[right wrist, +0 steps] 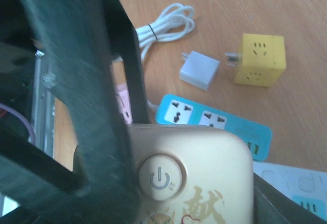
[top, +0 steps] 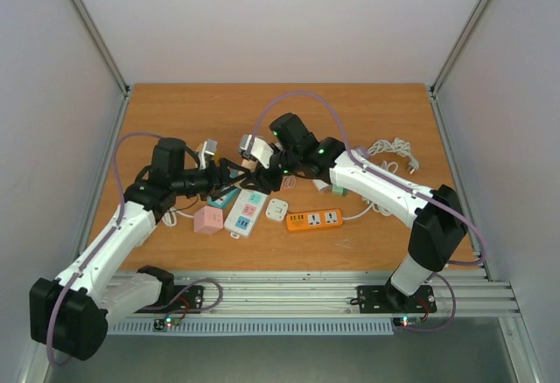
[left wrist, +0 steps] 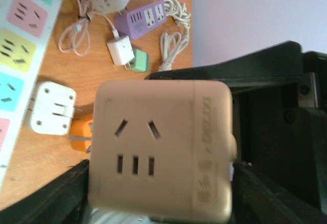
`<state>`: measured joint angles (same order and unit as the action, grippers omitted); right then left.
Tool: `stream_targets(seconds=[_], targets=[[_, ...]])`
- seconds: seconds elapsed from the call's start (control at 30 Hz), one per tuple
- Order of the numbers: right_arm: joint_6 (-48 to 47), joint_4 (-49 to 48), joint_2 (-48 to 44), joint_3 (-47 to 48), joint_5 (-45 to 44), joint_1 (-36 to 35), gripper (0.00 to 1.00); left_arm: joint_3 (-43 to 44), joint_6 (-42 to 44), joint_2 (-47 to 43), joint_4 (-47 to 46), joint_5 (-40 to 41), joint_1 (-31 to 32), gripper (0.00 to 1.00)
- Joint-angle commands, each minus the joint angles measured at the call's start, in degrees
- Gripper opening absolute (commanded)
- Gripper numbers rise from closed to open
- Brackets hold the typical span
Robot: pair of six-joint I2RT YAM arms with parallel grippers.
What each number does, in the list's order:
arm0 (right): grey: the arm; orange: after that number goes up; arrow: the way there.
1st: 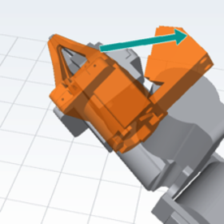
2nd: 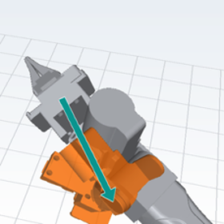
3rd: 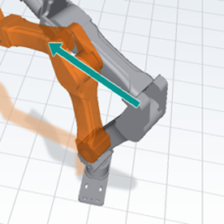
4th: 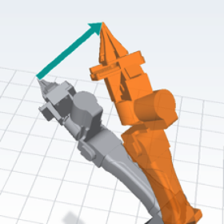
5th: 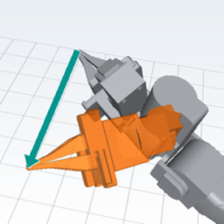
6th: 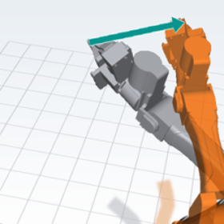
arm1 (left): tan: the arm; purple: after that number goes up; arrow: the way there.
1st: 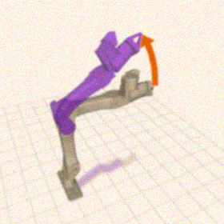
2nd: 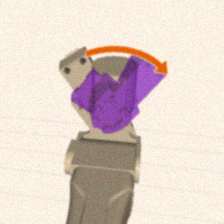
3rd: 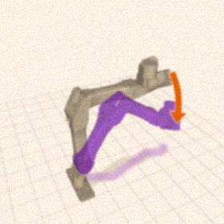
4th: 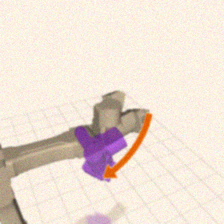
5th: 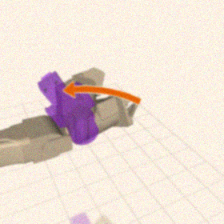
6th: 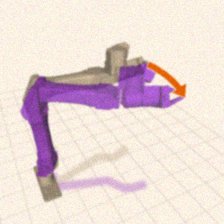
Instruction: Insert the plug
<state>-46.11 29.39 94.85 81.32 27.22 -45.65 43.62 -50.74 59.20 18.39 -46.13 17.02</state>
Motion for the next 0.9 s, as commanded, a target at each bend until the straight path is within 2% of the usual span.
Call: stream_targets(seconds=[0.0, 0.07, 0.13, 0.3, 0.4, 0.5, 0.67, 0.87], targets=[[0.0, 0.6, -2.6, -0.7, -2.0, 0.2, 0.37, 4.7, 3.3, -2.9, 6.0, 6.5, 0.2, 0.76], [0.6, -0.7, -3.7, -2.2, -2.9, 0.3, 0.36, 6.8, 5.6, -3.8, 11.7, 12.6, 0.1, 0.91], [1.6, -1.8, -4.3, -3.4, -3.6, 0.7, 0.34, 7.9, 8.6, -5.4, 16.4, 20.0, 0.1, 0.98], [5.0, -3.9, -3.6, -5.1, -3.3, 3.6, 0.34, 7.5, 14.0, -12.6, 22.8, 36.1, 0.1, 0.99], [6.4, -4.3, -1.5, -4.4, -1.5, 7.1, 0.34, 7.1, 17.5, -16.0, 23.8, 40.7, 0.0, 0.99], [7.0, -5.2, 2.0, -2.6, 0.6, 10.2, 0.33, 6.3, 20.9, -18.2, 23.0, 42.7, 0.1, 0.99], [4.3, -2.5, 10.1, 2.7, 0.7, 12.7, 0.31, 4.5, 24.4, -18.9, 18.7, 41.2, 0.1, 0.99], [2.6, -1.7, 15.7, 6.6, 1.1, 14.2, 0.31, 3.5, 24.8, -18.3, 14.3, 41.7, 0.1, 0.99]])
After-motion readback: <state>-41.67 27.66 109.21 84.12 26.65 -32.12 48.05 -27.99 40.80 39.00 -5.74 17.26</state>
